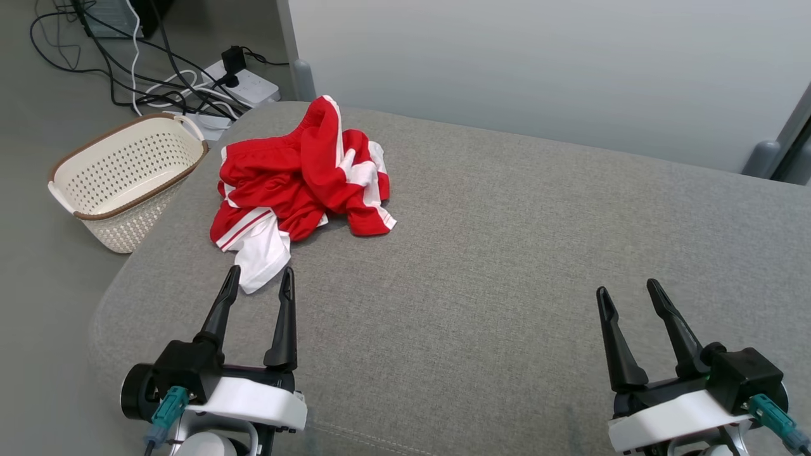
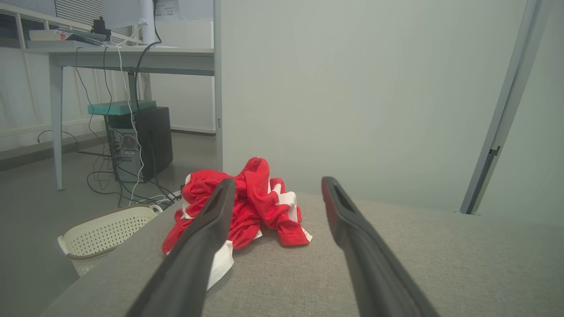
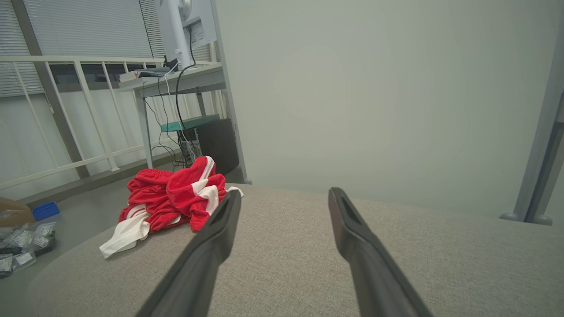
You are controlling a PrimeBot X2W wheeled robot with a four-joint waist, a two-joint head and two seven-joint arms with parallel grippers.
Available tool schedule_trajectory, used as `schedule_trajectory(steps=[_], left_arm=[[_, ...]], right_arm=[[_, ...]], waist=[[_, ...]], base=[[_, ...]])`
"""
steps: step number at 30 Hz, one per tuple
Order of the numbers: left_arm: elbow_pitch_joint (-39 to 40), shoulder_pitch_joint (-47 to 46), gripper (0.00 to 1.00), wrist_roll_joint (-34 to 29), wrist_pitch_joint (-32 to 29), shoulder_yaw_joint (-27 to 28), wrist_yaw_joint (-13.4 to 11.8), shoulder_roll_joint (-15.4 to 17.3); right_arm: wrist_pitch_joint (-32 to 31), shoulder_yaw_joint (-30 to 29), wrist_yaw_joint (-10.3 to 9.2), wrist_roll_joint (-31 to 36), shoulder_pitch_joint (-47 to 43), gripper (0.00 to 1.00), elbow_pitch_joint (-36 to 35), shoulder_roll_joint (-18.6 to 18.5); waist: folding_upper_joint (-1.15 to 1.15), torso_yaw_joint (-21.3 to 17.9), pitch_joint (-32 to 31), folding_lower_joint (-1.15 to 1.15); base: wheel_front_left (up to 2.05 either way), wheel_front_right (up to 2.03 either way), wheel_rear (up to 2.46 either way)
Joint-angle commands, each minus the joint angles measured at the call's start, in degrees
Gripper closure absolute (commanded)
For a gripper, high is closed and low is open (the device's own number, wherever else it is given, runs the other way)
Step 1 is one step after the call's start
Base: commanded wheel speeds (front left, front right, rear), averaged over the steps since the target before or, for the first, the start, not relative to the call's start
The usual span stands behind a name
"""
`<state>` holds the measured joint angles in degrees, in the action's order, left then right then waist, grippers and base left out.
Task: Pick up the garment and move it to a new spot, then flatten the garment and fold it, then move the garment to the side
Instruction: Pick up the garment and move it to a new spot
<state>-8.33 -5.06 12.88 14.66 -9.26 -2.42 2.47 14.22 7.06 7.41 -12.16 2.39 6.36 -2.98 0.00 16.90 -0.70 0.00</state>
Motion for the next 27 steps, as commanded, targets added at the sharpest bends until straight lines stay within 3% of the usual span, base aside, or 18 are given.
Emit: schedule_trajectory(steps=[1,9,15,21,27], left_arm=[[1.38,-1.86,0.0,-0.49,0.34,1.95,-0.47,0.41],[0.28,-2.88,0.0,-0.18,0.34,2.48,-0.99,0.41],[-4.35,-9.1,0.0,2.85,0.34,2.66,-1.59,0.41],[-14.53,-19.81,0.0,8.59,0.34,4.9,-3.29,0.41],[-24.52,-29.91,0.0,9.16,0.34,6.84,-3.9,0.41]], right_arm=[[0.78,1.38,0.08,-0.32,1.22,0.0,-1.41,-0.36],[0.78,1.81,0.08,-0.69,1.22,0.0,-1.05,-0.38],[0.78,2.0,0.08,-0.6,1.79,0.0,-1.11,-1.31],[0.78,2.85,0.08,-0.64,4.4,0.0,-1.4,-2.94],[0.78,3.58,0.08,-0.82,7.18,0.0,-1.54,-4.28]], waist=[[0.0,0.26,0.05,0.0],[0.0,0.03,0.54,0.0],[0.0,-1.12,2.69,0.0],[0.0,-4.12,8.0,0.0],[0.0,-6.76,13.0,0.0]], base=[[0.0,0.0,0.0],[0.0,0.0,0.0],[0.0,0.0,0.0],[0.0,0.0,0.0],[0.0,0.0,0.0]])
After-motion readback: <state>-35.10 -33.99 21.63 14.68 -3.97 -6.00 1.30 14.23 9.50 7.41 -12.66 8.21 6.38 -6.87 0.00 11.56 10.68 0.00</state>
